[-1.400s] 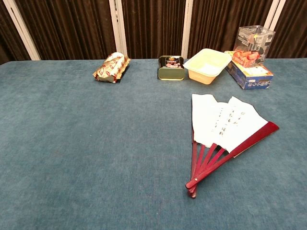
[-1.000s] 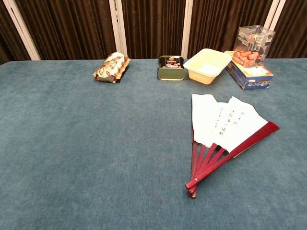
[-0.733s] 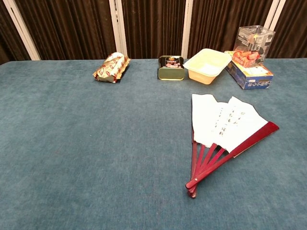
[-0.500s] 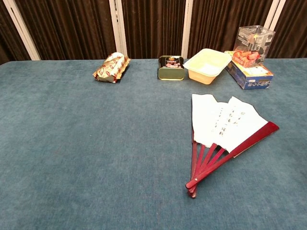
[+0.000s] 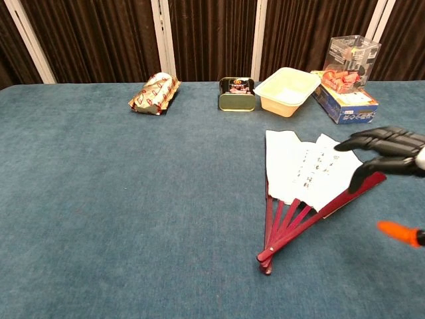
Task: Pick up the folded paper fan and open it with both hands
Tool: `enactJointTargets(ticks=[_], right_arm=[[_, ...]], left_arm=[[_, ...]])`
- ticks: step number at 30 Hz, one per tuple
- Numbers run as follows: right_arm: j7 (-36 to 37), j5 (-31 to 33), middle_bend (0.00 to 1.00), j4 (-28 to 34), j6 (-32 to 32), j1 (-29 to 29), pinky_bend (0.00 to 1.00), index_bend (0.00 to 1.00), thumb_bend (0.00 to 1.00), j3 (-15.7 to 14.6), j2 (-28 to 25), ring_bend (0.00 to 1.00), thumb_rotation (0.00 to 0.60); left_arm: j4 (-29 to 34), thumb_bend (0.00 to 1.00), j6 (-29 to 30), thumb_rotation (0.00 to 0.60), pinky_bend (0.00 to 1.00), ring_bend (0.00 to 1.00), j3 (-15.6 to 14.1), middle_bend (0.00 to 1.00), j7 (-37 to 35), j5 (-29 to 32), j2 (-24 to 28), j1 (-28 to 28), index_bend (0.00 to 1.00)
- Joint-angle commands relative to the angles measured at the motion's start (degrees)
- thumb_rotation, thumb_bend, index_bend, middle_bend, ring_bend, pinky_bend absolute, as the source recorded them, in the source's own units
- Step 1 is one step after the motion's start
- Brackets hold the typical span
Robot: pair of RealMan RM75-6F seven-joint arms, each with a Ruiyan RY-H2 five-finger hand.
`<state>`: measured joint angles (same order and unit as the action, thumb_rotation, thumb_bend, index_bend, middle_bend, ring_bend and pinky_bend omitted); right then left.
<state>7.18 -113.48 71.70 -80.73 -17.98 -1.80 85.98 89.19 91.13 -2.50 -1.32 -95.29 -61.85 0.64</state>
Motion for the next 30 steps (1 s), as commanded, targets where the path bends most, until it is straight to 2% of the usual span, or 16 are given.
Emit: enactJointTargets(ticks=[1, 8, 18, 30], right_arm=[[-0.2, 0.7, 0.14, -3.7, 2.0, -1.3, 0.00, 0.42, 0.36, -0.2, 4.5, 0.01, 0.600], [0.1, 3.6, 0.15, -8.5, 3.0, -2.7, 0.00, 0.43, 0.36, 1.4, 10.1, 0.01, 0.600], [0.7, 7.0, 0.15, -14.3, 3.8, -4.1, 0.00, 0.43, 0.36, 2.5, 15.1, 0.01, 0.600], [2.0, 8.5, 0.15, -19.4, 3.5, -4.6, 0.00, 0.43, 0.36, 1.3, 17.9, 0.01, 0.600]], left_arm=[[0.1, 0.05, -0.1, 0.600, 0.00, 0.00, 0.0, 0.00, -0.1, 0.1, 0.0, 0.0, 0.00], [0.4, 0.05, -0.7, 0.600, 0.00, 0.00, 0.0, 0.00, -0.3, 0.6, 0.2, 0.2, 0.00], [0.8, 0.05, -1.4, 0.600, 0.00, 0.00, 0.1, 0.00, -0.1, 1.1, 0.3, 0.4, 0.00], [1.1, 0.05, -1.7, 0.600, 0.00, 0.00, 0.3, 0.00, 0.1, 1.7, 0.4, 0.5, 0.00]])
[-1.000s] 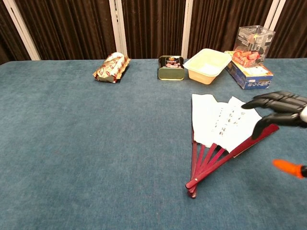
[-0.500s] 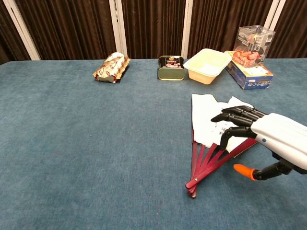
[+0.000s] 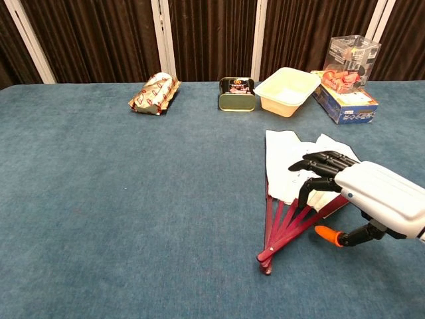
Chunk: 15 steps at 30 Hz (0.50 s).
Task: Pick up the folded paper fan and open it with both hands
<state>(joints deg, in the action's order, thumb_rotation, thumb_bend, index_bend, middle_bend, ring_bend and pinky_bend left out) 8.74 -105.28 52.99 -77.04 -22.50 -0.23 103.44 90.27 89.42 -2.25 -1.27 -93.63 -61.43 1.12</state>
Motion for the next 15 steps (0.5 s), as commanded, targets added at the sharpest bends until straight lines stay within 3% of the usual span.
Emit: enactJointTargets(ticks=[1, 11, 15], right_arm=[[0.6, 0.5, 0.15, -1.0, -0.2, -0.1, 0.00, 0.43, 0.36, -0.4, 0.7, 0.01, 0.600], [1.2, 1.4, 0.16, -2.9, -0.4, -0.2, 0.00, 0.46, 0.36, -1.5, 2.4, 0.01, 0.600], [1.4, 1.8, 0.19, -3.4, -0.7, -0.2, 0.00, 0.54, 0.36, -1.8, 2.8, 0.01, 0.600]], left_arm=[[0.0, 0.05, 0.0, 0.600, 0.00, 0.00, 0.0, 0.00, 0.0, 0.1, 0.0, 0.0, 0.00], [0.1, 0.05, 0.0, 0.600, 0.00, 0.00, 0.0, 0.00, 0.1, 0.3, 0.1, -0.1, 0.00], [0.1, 0.05, -0.1, 0.600, 0.00, 0.00, 0.0, 0.00, 0.1, 0.3, 0.1, -0.1, 0.00]])
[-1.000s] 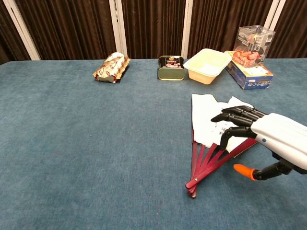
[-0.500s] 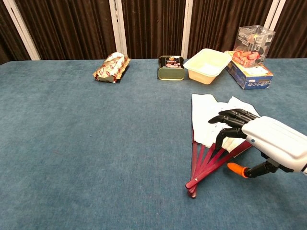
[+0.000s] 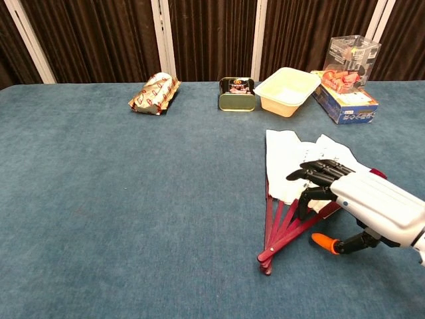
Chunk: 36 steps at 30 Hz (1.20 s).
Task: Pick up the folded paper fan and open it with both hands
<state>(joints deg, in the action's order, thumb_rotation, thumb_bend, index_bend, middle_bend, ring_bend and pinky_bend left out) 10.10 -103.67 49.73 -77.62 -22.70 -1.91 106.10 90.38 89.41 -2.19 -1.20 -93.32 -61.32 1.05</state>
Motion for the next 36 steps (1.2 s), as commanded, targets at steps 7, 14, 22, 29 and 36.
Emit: enactJointTargets(ticks=[7, 14, 22, 29, 36], right_arm=[[-0.4, 0.6, 0.24, 0.1, 0.1, -0.1, 0.00, 0.64, 0.39, -0.9, 0.9, 0.01, 0.600], [-1.1, 1.0, 0.25, 2.4, -0.4, -1.4, 0.00, 0.66, 0.42, -0.3, 0.4, 0.01, 0.600], [-5.9, 3.3, 0.25, 16.7, 1.3, -6.5, 0.00, 0.66, 0.42, 5.8, -5.2, 0.01, 0.600], [-14.4, 9.0, 0.25, 30.8, 7.5, -12.1, 0.00, 0.66, 0.42, 14.7, -10.9, 0.01, 0.600], [-22.5, 17.8, 0.25, 39.4, 13.4, -17.3, 0.00, 0.66, 0.42, 23.3, -13.2, 0.01, 0.600]], left_arm=[[0.2, 0.05, -0.2, 0.600, 0.00, 0.00, 0.0, 0.00, 0.3, 0.1, 0.1, 0.1, 0.00], [0.3, 0.05, -0.3, 0.600, 0.00, 0.00, 0.0, 0.00, 0.2, 0.2, 0.1, 0.0, 0.00], [0.6, 0.05, -0.4, 0.600, 0.00, 0.00, 0.1, 0.00, 0.7, 0.5, 0.2, 0.1, 0.00], [1.5, 0.05, -1.8, 0.600, 0.00, 0.00, 0.3, 0.00, 0.9, 1.5, 0.6, 0.6, 0.00], [3.6, 0.06, -3.7, 0.600, 0.00, 0.00, 1.7, 0.00, 2.2, 3.0, 1.8, 2.2, 0.00]])
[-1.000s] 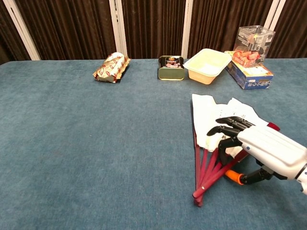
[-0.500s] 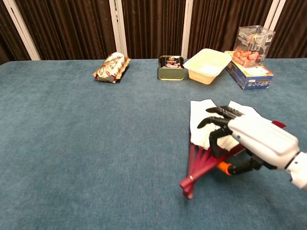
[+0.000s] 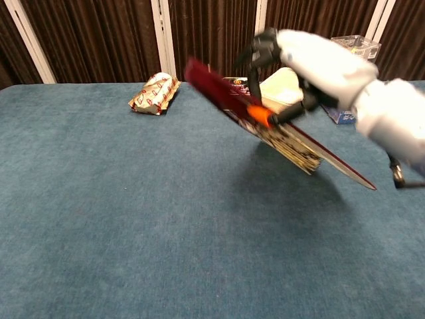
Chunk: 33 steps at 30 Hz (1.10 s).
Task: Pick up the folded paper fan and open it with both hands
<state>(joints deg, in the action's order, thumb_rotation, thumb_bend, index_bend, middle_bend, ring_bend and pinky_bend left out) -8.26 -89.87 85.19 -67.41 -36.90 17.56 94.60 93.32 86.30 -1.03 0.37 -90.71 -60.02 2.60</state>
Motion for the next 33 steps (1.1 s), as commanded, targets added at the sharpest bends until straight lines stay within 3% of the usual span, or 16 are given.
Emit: enactJointTargets(ticks=[1, 7, 15, 19, 25, 33], right_arm=[[-5.0, 5.1, 0.25, 4.7, 3.7, -3.8, 0.00, 0.66, 0.42, 4.7, -1.8, 0.01, 0.600], [-9.2, 10.8, 0.25, 6.8, 6.5, -8.0, 0.00, 0.67, 0.42, 8.9, -2.4, 0.01, 0.600], [-11.4, 14.7, 0.25, 7.4, 7.4, -11.6, 0.00, 0.67, 0.42, 10.9, -2.9, 0.01, 0.600], [-11.8, 16.0, 0.25, 8.2, 7.5, -12.9, 0.00, 0.67, 0.42, 11.4, -3.6, 0.01, 0.600], [-12.1, 17.5, 0.26, 9.5, 6.9, -13.8, 0.00, 0.69, 0.42, 11.4, -4.8, 0.01, 0.600], [-11.2, 19.6, 0.26, 11.7, 7.6, -14.3, 0.00, 0.70, 0.42, 10.8, -6.7, 0.01, 0.600]], left_arm=[[1.1, 0.06, -1.0, 0.600, 0.00, 0.00, 1.0, 0.00, 0.9, 0.6, 0.8, 1.2, 0.00], [7.0, 0.09, -6.1, 0.600, 0.00, 0.00, 4.9, 0.00, 2.2, 3.7, 3.6, 6.2, 0.00], [12.9, 0.31, -15.7, 0.600, 0.00, 0.00, 12.5, 0.00, 7.9, 9.5, 4.8, 16.8, 0.00], [13.4, 0.37, -20.7, 0.600, 0.00, 0.00, 15.5, 0.00, 10.3, 13.9, 3.6, 22.1, 0.02], [10.8, 0.40, -28.8, 0.600, 0.01, 0.00, 19.0, 0.00, 12.5, 17.5, 1.3, 30.9, 0.14], [7.3, 0.40, -34.2, 0.600, 0.01, 0.00, 21.0, 0.02, 16.8, 22.4, -2.9, 38.9, 0.21]])
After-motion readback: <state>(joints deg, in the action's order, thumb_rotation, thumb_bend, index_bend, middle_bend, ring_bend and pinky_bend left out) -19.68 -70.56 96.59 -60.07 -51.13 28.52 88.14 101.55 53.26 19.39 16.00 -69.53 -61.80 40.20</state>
